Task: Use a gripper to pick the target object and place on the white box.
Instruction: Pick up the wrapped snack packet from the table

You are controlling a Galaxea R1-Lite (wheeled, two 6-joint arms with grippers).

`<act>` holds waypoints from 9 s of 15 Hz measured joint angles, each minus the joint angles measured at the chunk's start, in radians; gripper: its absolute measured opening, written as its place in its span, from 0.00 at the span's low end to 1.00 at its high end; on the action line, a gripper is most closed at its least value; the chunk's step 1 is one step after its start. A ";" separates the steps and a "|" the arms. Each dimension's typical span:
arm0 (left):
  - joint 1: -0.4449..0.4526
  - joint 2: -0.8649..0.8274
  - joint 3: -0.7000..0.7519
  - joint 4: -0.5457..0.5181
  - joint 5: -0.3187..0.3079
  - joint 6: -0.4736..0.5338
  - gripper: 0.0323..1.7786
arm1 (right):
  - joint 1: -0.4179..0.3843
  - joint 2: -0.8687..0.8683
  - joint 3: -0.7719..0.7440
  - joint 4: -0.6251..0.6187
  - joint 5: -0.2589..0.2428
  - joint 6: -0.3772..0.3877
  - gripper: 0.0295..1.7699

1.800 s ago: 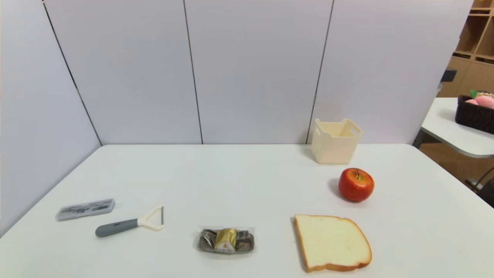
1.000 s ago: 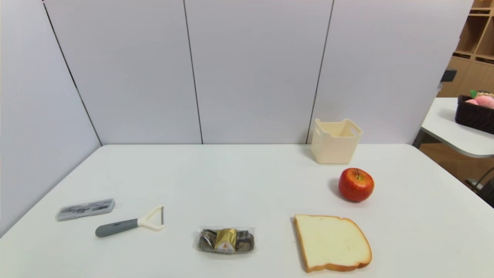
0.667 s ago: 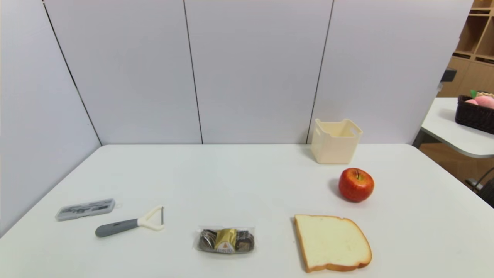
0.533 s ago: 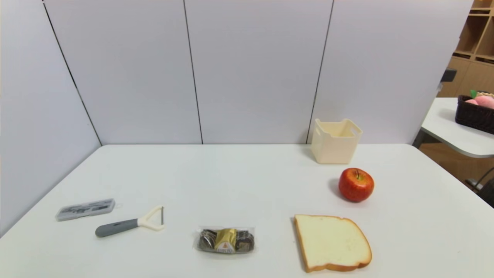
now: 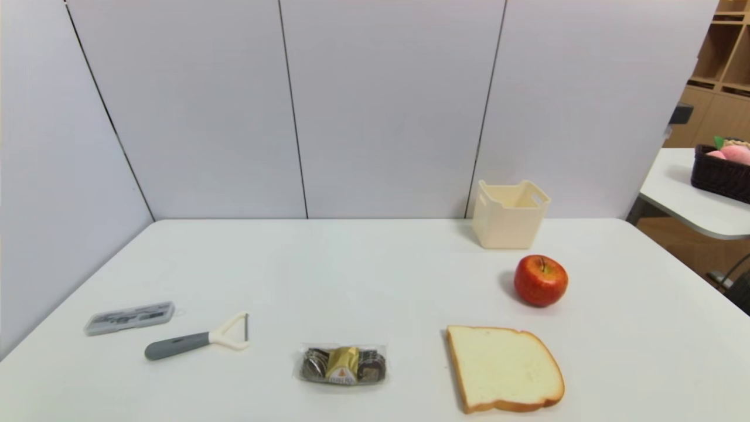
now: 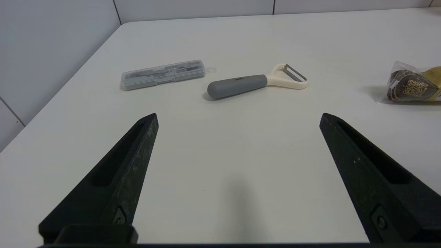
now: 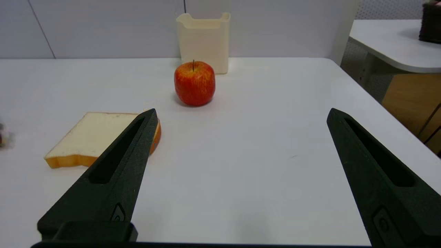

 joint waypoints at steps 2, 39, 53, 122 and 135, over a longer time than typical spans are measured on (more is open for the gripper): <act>0.000 0.000 0.000 0.000 0.000 0.000 0.95 | 0.002 0.048 -0.091 0.009 0.004 0.000 0.96; 0.000 0.000 0.000 0.000 0.000 0.000 0.95 | 0.134 0.664 -0.904 0.724 -0.070 -0.171 0.96; 0.000 0.000 0.000 0.000 0.000 0.000 0.95 | 0.298 0.879 -0.959 0.772 0.177 -0.258 0.96; 0.000 0.000 0.000 0.000 0.000 0.000 0.95 | 0.856 1.712 -1.559 1.100 0.253 -0.393 0.96; 0.000 0.000 0.000 0.000 0.000 0.000 0.95 | 0.914 1.978 -1.812 1.020 0.252 -0.390 0.96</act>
